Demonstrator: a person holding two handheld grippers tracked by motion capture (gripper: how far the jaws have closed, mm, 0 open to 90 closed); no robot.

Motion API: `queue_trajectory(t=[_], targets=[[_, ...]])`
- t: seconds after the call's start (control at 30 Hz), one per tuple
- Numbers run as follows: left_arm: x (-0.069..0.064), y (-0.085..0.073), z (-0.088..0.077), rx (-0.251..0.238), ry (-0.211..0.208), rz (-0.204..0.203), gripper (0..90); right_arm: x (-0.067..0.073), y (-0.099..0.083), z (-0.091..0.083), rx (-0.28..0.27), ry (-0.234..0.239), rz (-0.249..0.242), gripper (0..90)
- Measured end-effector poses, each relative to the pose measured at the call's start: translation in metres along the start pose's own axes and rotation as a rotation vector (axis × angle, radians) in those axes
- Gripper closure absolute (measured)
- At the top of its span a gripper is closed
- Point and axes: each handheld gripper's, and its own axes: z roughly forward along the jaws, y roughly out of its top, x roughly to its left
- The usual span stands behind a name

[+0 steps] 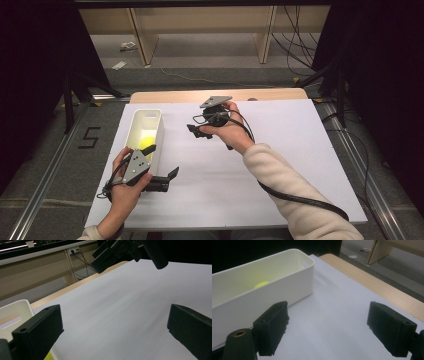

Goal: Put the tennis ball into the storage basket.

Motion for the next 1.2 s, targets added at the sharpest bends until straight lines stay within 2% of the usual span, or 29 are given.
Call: queue_trajectory(t=[0.17, 0.43, 0.5, 0.63, 1.2], targets=[[-0.002, -0.001, 0.000, 0.000, -0.026, -0.025, 0.0, -0.010, -0.009, -0.008, 0.003, -0.018, 0.020, 17.9], [-0.001, 0.000, 0.000, -0.003, -0.006, -0.004, 0.0, -0.022, -0.023, -0.024, 0.000, -0.048, 0.038, 17.9], [-0.003, -0.001, 0.001, -0.003, -0.036, -0.032, 0.0, -0.025, -0.027, -0.027, 0.001, -0.054, 0.043, 17.9], [0.000, 0.000, 0.000, -0.003, 0.008, 0.003, 0.0, -0.032, -0.035, -0.034, 0.001, -0.076, 0.048, 17.9], [-0.001, 0.001, 0.000, -0.003, 0.007, 0.007, 0.0, -0.052, -0.067, -0.068, -0.009, -0.131, 0.103, 17.9]])
